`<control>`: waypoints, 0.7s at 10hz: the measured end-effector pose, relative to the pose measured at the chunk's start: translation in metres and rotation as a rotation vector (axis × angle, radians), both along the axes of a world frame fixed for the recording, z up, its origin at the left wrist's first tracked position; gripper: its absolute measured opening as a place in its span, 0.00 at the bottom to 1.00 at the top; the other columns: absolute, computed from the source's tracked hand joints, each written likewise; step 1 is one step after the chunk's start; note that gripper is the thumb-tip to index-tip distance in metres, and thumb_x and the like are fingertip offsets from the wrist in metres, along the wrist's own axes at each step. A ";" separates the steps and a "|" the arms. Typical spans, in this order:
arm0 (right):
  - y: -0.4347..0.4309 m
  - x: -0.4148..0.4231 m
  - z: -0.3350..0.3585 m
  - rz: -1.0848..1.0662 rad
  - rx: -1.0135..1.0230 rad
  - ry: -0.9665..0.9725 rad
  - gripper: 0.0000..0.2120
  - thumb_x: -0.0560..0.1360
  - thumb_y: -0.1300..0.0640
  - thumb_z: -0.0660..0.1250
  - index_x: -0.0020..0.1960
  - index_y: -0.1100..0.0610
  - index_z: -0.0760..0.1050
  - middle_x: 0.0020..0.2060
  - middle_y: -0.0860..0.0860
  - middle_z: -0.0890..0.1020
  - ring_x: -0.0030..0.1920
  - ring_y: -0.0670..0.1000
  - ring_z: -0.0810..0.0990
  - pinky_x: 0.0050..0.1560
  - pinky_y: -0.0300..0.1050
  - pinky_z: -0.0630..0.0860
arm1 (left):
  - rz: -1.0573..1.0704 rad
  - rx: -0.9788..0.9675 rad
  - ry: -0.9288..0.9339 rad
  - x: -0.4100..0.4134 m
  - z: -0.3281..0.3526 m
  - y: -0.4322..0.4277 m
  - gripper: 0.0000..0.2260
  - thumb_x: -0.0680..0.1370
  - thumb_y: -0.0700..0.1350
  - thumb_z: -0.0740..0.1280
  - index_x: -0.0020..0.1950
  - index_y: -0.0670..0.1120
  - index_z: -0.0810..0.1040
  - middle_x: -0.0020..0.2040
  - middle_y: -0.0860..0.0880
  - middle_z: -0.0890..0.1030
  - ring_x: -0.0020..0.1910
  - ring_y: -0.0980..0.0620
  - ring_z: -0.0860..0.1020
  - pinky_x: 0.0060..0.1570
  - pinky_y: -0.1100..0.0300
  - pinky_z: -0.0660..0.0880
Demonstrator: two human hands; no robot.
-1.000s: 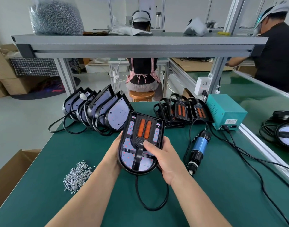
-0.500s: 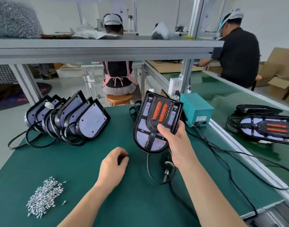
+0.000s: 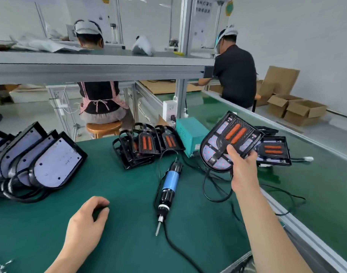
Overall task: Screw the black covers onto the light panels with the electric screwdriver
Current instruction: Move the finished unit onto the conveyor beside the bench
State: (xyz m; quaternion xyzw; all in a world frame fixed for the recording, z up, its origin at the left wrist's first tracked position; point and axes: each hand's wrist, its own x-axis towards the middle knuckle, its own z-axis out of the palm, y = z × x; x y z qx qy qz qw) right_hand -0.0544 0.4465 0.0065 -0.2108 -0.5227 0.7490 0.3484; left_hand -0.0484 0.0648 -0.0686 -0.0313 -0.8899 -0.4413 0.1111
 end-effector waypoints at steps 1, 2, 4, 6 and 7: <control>0.027 0.002 -0.002 -0.168 -0.098 -0.019 0.27 0.78 0.60 0.73 0.72 0.57 0.64 0.62 0.51 0.80 0.62 0.51 0.80 0.69 0.52 0.74 | 0.000 -0.007 -0.012 -0.002 0.000 0.000 0.12 0.75 0.36 0.71 0.45 0.54 0.79 0.45 0.59 0.83 0.47 0.56 0.79 0.45 0.75 0.69; 0.051 0.005 -0.007 -0.312 -0.204 -0.040 0.29 0.80 0.56 0.71 0.74 0.57 0.58 0.72 0.54 0.71 0.65 0.50 0.75 0.69 0.48 0.71 | 0.003 -0.002 -0.031 -0.003 0.000 0.000 0.12 0.75 0.35 0.72 0.45 0.54 0.79 0.46 0.58 0.83 0.47 0.59 0.78 0.41 0.84 0.62; 0.068 0.002 -0.014 -0.413 -0.097 -0.486 0.35 0.79 0.45 0.65 0.79 0.58 0.56 0.75 0.61 0.69 0.58 0.54 0.73 0.48 0.39 0.74 | 0.014 0.007 -0.024 -0.005 -0.001 0.001 0.12 0.74 0.35 0.73 0.45 0.54 0.80 0.46 0.58 0.83 0.45 0.72 0.74 0.41 0.83 0.63; 0.065 -0.004 -0.028 -0.223 0.782 -1.312 0.35 0.74 0.55 0.62 0.80 0.55 0.55 0.78 0.57 0.65 0.70 0.47 0.72 0.67 0.41 0.66 | 0.030 0.015 -0.021 -0.006 -0.002 0.003 0.11 0.73 0.36 0.74 0.44 0.54 0.80 0.46 0.57 0.83 0.45 0.69 0.74 0.40 0.83 0.63; 0.074 -0.014 -0.030 -0.221 0.236 -1.101 0.38 0.69 0.68 0.46 0.80 0.58 0.54 0.78 0.62 0.62 0.47 0.30 0.76 0.50 0.27 0.73 | 0.035 0.021 -0.021 -0.007 -0.002 0.003 0.10 0.72 0.37 0.75 0.43 0.53 0.81 0.46 0.56 0.83 0.44 0.65 0.75 0.40 0.83 0.63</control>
